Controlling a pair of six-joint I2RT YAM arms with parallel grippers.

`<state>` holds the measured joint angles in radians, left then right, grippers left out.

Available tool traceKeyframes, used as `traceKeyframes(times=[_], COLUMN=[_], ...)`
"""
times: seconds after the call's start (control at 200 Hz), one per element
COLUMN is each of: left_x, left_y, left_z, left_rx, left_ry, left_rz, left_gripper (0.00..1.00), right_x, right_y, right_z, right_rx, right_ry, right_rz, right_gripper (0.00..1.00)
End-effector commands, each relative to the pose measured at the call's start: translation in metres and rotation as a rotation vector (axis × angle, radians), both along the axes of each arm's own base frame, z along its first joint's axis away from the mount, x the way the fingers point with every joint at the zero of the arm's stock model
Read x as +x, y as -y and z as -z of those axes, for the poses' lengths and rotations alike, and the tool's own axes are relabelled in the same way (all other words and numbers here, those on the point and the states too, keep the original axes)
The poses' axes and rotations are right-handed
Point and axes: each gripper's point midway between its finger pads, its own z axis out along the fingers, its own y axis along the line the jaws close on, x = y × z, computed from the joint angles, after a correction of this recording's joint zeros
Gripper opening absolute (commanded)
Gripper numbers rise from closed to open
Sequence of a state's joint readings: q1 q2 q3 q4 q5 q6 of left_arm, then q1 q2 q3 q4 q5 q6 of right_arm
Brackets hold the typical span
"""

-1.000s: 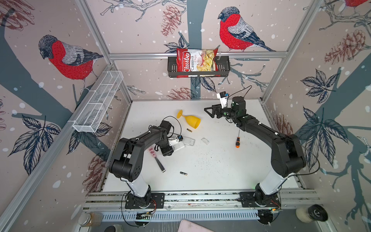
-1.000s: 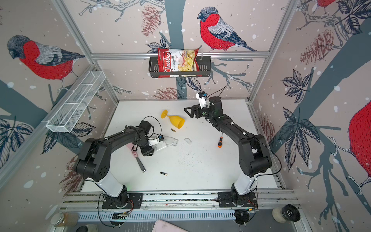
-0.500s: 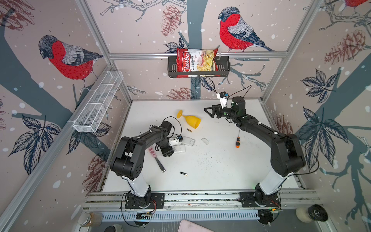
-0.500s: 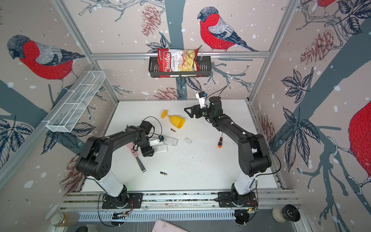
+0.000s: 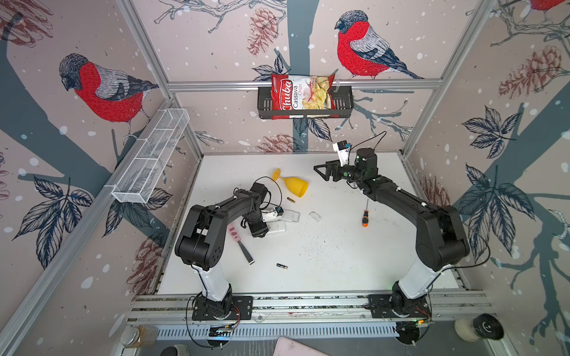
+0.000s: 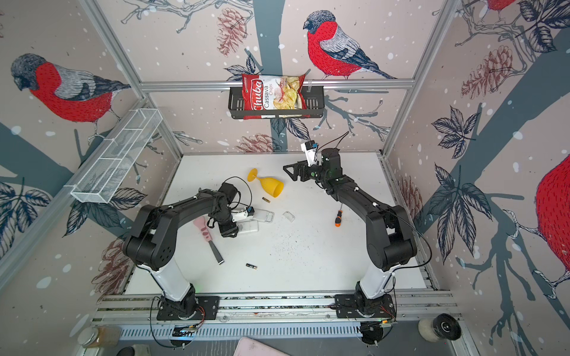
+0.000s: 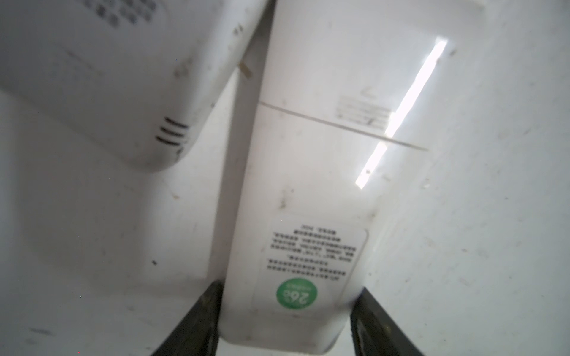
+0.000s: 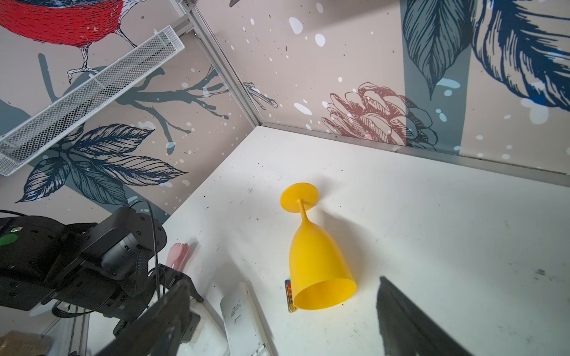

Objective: Unload the batteries from the remote control

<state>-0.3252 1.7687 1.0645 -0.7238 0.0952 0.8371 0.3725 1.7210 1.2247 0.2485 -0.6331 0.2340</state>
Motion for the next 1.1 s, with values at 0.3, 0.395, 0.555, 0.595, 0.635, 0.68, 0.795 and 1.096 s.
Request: traceKeyframes(times=[0.3, 0.395, 0.555, 0.595, 0.635, 0.68, 0.795, 1.096], left_x=[-0.013, -0.010, -0.008, -0.009, -0.011, -0.012, -0.008, -0.003], left_y=[0.012, 0.021, 0.038, 0.041, 0.045, 0.049, 0.066, 0.129], left_z=[-0.007, -0.017, -0.037, -0.041, -0.045, -0.049, -0.057, -0.070], left_rx=[-0.054, -0.096, -0.159, -0.171, -0.185, -0.194, -0.201, -0.264], left_ry=[-0.003, 0.032, 0.084, 0.090, 0.098, 0.106, 0.129, 0.196], left_rz=[0.025, 0.034, 0.074, 0.089, 0.114, 0.143, 0.192, 0.357], left_gripper=[0.51, 0.50, 0.50, 0.50, 0.50, 0.50, 0.50, 0.48], right_x=[0.000, -0.001, -0.005, -0.008, -0.011, -0.016, -0.037, -0.101], right_y=[0.002, -0.005, -0.020, -0.020, -0.018, -0.015, -0.007, 0.019], right_z=[0.001, 0.005, 0.028, 0.037, 0.045, 0.055, 0.073, 0.124], right_rx=[-0.015, 0.009, -0.041, -0.059, -0.069, -0.073, -0.104, -0.214], right_ry=[-0.003, -0.049, -0.142, -0.167, -0.191, -0.222, -0.276, -0.390], right_rz=[0.009, -0.007, -0.014, 0.002, 0.014, 0.022, 0.031, 0.039], right_gripper=[0.93, 0.92, 0.83, 0.81, 0.80, 0.79, 0.74, 0.65])
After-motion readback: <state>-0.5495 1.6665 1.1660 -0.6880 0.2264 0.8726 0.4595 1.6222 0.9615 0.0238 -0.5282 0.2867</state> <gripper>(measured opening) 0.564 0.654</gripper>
